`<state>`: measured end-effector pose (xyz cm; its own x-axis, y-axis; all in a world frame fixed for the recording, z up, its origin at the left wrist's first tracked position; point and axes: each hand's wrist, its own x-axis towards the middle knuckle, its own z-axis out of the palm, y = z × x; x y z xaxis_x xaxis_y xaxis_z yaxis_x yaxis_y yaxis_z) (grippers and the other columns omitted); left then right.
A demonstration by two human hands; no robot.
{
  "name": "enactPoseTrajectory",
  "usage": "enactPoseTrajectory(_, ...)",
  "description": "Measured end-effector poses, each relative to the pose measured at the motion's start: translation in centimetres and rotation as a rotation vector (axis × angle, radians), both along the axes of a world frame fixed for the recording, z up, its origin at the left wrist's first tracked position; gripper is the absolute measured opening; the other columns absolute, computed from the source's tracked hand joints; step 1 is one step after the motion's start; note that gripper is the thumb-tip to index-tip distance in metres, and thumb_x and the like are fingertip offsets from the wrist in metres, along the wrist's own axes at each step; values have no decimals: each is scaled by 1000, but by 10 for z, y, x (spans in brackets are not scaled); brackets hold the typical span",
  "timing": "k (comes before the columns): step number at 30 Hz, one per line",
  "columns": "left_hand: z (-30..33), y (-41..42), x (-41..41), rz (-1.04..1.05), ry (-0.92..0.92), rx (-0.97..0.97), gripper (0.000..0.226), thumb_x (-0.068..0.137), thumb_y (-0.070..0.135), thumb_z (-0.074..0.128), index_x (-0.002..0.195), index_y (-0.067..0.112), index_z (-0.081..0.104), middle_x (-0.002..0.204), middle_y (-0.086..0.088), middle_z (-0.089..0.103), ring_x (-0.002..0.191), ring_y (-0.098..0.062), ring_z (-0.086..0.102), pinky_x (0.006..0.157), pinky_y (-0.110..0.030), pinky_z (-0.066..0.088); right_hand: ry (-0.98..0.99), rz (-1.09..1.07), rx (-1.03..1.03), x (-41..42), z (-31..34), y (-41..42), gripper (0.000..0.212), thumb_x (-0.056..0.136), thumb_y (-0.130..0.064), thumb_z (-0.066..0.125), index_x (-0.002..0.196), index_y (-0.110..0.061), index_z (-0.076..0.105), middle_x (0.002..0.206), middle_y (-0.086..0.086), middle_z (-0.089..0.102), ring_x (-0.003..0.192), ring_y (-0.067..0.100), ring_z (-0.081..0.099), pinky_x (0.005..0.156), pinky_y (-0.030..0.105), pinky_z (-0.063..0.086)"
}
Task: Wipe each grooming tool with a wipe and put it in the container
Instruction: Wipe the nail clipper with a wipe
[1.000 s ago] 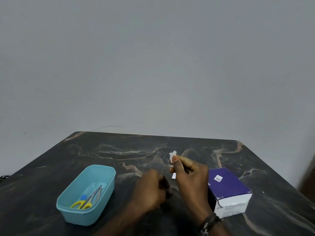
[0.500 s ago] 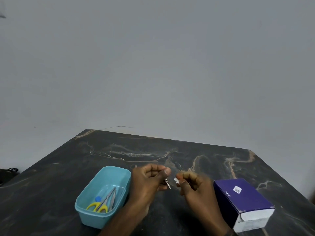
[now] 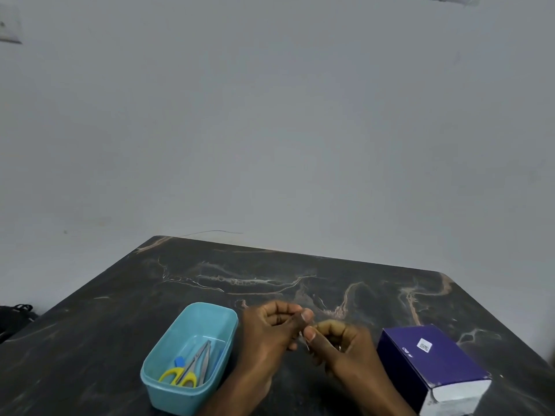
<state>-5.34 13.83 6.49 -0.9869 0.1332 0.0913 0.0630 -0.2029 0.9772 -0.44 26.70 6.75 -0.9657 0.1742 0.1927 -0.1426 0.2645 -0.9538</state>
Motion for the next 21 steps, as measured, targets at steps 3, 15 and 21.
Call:
enactPoseTrajectory(3, 0, -1, -1, 0, -7, -9, 18, 73, 13, 81, 84, 3, 72, 67, -9, 75, 54, -13, 66, 49, -26, 48, -17, 43, 14, 1, 2, 0, 12, 84, -9, 70, 73, -6, 72, 55, 3, 65, 47, 6, 56, 44, 13, 41)
enactPoseTrajectory(15, 6, -9, 1, -183, -70, -23, 16, 79, 13, 76, 94, 9, 74, 83, -10, 77, 70, -18, 71, 60, -30, 52, -151, 89, -116, 2, 7, 3, 22, 91, -15, 61, 76, -1, 68, 60, 6, 65, 49, 11, 57, 42, 20, 37)
enactPoseTrajectory(21, 6, -7, 1, -157, -52, -24, 11, 81, 14, 73, 89, 6, 76, 77, -12, 76, 69, -21, 71, 66, -33, 58, -179, 81, -101, 2, 8, 5, 20, 91, -17, 63, 75, -6, 68, 63, 5, 67, 52, 12, 59, 43, 20, 39)
